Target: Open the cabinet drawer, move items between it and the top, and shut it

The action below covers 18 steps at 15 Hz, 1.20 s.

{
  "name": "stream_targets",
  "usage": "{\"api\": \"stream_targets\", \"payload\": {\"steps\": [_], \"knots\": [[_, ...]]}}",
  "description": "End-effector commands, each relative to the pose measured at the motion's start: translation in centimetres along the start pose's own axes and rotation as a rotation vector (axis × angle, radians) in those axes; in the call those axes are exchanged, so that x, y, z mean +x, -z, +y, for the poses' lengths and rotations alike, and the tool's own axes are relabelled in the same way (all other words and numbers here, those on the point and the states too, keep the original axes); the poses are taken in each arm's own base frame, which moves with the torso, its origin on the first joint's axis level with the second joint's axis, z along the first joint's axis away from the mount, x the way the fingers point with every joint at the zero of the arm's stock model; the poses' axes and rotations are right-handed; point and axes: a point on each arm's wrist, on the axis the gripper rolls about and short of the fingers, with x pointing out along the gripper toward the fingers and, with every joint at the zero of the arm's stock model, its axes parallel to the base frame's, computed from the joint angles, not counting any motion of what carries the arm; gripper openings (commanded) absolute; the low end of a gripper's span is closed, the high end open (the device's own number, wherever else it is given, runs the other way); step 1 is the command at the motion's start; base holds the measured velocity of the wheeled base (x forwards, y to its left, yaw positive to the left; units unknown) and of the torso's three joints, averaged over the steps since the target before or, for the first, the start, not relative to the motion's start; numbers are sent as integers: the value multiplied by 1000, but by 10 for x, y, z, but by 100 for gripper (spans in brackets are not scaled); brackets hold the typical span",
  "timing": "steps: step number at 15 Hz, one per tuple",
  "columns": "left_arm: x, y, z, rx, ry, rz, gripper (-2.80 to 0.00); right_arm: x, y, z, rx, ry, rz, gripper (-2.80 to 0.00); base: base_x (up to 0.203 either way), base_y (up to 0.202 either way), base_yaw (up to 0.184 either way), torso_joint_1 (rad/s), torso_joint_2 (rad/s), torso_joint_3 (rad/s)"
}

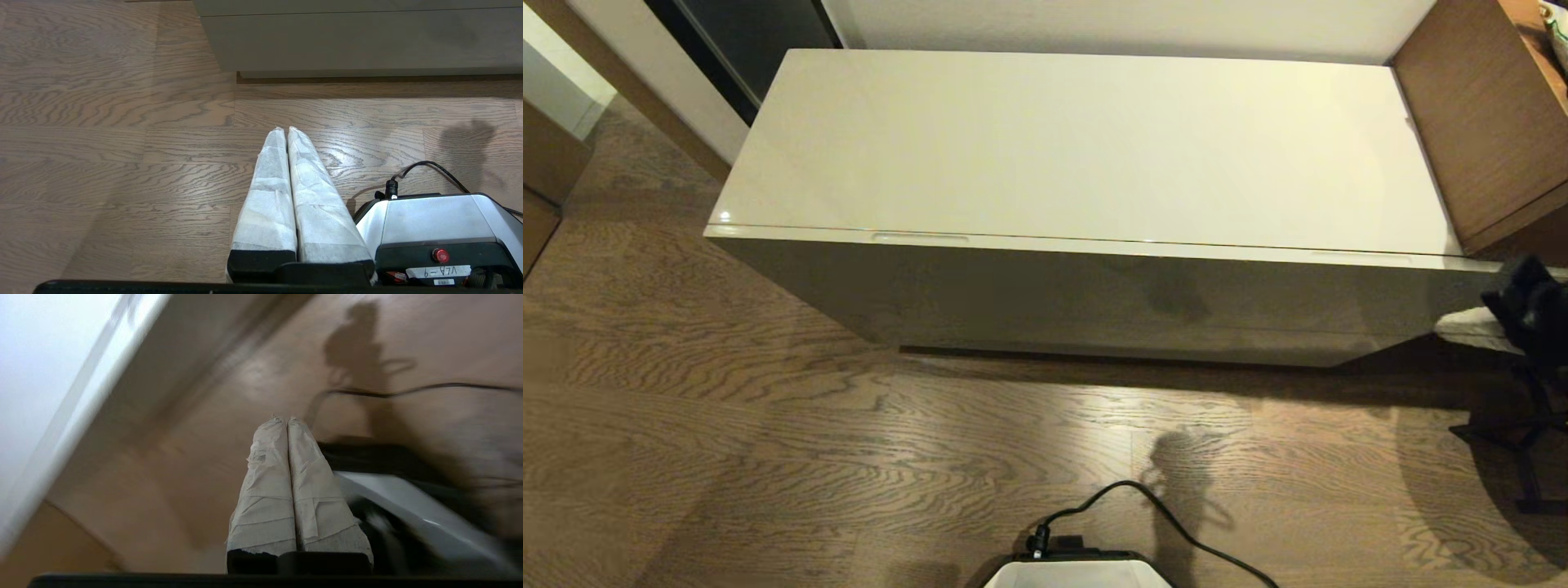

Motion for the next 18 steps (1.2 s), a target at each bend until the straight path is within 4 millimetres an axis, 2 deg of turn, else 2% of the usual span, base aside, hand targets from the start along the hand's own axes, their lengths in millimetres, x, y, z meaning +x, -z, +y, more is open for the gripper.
{"api": "stream_targets", "payload": {"steps": [1,3,5,6,8,9,11,13,15,18], "knots": [[0,0,0,0,0,1,-280,-91,36,-13,-87,-23,-73,-280,0,0,0,0,0,0],[0,0,0,0,0,1,-280,-149,75,-38,-142,18,-126,-280,0,0,0,0,0,0],[0,0,0,0,0,1,-280,-198,119,-69,-185,105,-99,-280,0,0,0,0,0,0],[0,0,0,0,-1,1,-280,-220,141,-85,-205,144,-83,-280,0,0,0,0,0,0],[0,0,0,0,-1,1,-280,-247,172,-106,-255,181,-82,-280,0,0,0,0,0,0],[0,0,0,0,0,1,-280,-251,182,-106,-262,212,-85,-280,0,0,0,0,0,0],[0,0,0,0,0,1,-280,-257,199,-111,-314,154,-115,-280,0,0,0,0,0,0],[0,0,0,0,0,1,-280,-263,212,-122,-474,93,-144,-280,0,0,0,0,0,0],[0,0,0,0,0,1,-280,-266,207,-128,-560,71,-157,-280,0,0,0,0,0,0],[0,0,0,0,0,1,-280,-267,183,-140,-574,54,-196,-280,0,0,0,0,0,0]]}}
